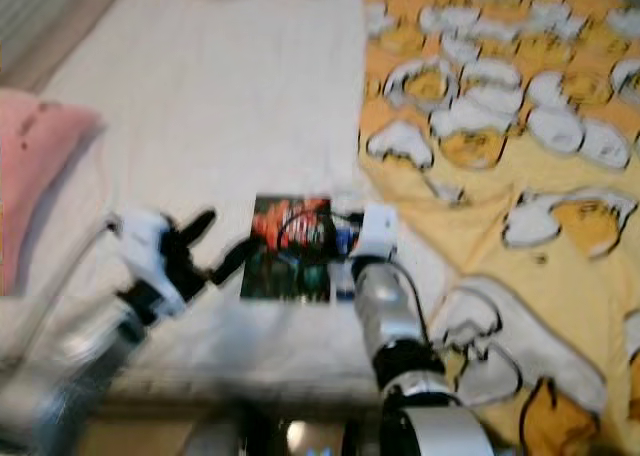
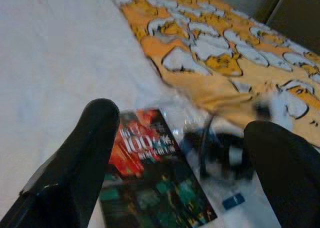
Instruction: Clean up the room
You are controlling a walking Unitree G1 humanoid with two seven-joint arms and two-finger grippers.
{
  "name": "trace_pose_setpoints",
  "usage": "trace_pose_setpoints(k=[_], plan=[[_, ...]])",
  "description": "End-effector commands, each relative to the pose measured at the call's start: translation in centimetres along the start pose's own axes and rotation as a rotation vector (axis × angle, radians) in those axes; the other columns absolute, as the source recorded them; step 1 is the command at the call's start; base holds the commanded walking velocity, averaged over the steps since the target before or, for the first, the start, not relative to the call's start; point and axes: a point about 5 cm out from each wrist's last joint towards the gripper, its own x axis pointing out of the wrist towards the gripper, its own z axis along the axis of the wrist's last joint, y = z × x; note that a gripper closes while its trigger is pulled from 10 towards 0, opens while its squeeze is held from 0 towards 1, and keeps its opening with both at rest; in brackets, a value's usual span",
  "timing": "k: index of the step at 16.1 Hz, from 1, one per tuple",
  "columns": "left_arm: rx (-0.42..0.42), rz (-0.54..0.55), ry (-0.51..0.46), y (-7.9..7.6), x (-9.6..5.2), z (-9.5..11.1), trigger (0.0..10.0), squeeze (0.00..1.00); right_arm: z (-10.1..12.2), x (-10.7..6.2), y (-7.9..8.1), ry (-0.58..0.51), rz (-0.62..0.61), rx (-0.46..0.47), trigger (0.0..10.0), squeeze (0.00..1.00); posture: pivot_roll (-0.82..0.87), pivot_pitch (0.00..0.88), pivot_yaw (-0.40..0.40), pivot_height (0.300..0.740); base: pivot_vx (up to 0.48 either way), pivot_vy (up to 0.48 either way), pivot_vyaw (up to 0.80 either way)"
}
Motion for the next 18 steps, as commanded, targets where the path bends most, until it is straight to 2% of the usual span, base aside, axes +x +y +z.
trace_pose_setpoints(k=[1,3,6,7,10,13,16,18], plan=[[0.014,-0.007,-0.017,0.6,-0.7,1.8,10.0,0.00,-0.6,-0.1,0.8,0.000,-0.020,-0.010,10.0,0.00,0.30,0.282,0.098,0.740,0.000,0.000,0.00],[0.080,-0.023,0.003,0.7,-1.2,2.5,10.0,0.00,-1.9,-0.4,1.7,0.040,-0.019,0.007,10.0,0.00,0.31,0.296,0.111,0.740,0.000,0.000,0.00],[0.069,-0.033,0.067,0.2,-1.9,2.1,10.0,0.00,-2.3,-0.3,2.3,0.074,0.003,0.071,10.0,0.00,0.29,0.301,0.109,0.740,0.000,0.000,0.00],[0.052,-0.038,0.077,-0.1,-1.9,2.0,10.0,0.00,-2.0,-0.1,2.3,0.063,0.021,0.087,0.0,0.00,0.28,0.301,0.104,0.740,0.000,0.000,0.00],[0.050,-0.065,0.096,-0.8,-1.3,1.0,10.0,0.00,-0.1,0.6,1.2,0.010,0.017,0.043,0.0,0.00,0.23,0.264,0.077,0.740,0.000,0.000,0.00],[0.049,-0.067,0.067,-0.6,0.4,0.8,10.0,0.00,1.9,1.1,1.0,-0.062,0.042,0.015,0.0,0.00,0.18,0.190,0.066,0.740,0.000,0.000,0.00],[0.056,-0.062,0.096,-0.7,1.1,-0.3,10.0,0.00,1.9,1.0,1.0,-0.068,0.053,0.026,0.0,0.00,0.15,0.184,0.090,0.740,0.000,0.000,0.00],[0.066,-0.078,0.147,-0.4,0.6,-1.6,10.0,0.00,1.4,0.8,0.8,-0.066,0.047,0.041,0.0,0.00,0.14,0.180,0.103,0.740,0.000,0.000,0.00]])
